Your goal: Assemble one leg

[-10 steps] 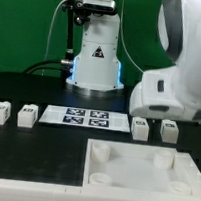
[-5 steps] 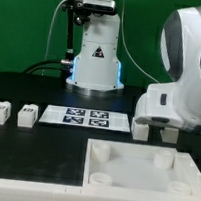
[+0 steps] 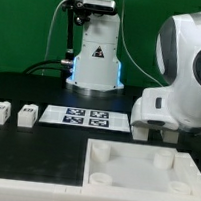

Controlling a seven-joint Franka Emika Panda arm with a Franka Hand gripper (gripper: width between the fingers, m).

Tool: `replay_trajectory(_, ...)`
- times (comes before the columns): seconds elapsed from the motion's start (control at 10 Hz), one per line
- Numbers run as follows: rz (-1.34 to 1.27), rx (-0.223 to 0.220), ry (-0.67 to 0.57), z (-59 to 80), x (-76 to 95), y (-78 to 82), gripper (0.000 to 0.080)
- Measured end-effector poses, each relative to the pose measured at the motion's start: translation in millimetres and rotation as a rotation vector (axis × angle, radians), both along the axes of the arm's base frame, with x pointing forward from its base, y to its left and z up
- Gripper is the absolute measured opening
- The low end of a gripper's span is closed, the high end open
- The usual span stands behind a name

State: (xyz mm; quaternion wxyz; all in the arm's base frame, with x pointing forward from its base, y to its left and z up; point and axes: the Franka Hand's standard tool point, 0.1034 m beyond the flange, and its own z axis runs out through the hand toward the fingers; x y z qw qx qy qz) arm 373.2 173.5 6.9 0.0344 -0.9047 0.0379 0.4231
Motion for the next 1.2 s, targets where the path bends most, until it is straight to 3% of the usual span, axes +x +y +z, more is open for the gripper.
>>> replay_trajectory(0.1, 0.0, 0.0, 0.0, -0.1, -0.1, 0.1, 0.0502)
replay_trajectory(0.2, 0.0, 0.0, 0.0, -0.1, -0.1, 0.1, 0.0502)
replay_trajectory(0.3, 0.0, 0.0, 0.0, -0.1, -0.2, 0.2, 0.0364)
replay_trajectory(0.4, 0.001, 0.0, 0.0, -0.1, -0.2, 0.2, 0.0289)
replay_trajectory(1.1, 0.0, 0.0, -0.001, 0.3, 0.4, 0.1, 0.029)
replay_trajectory(1.2, 0.011, 0.005, -0.018, 9.6, 9.8, -3.4, 0.029)
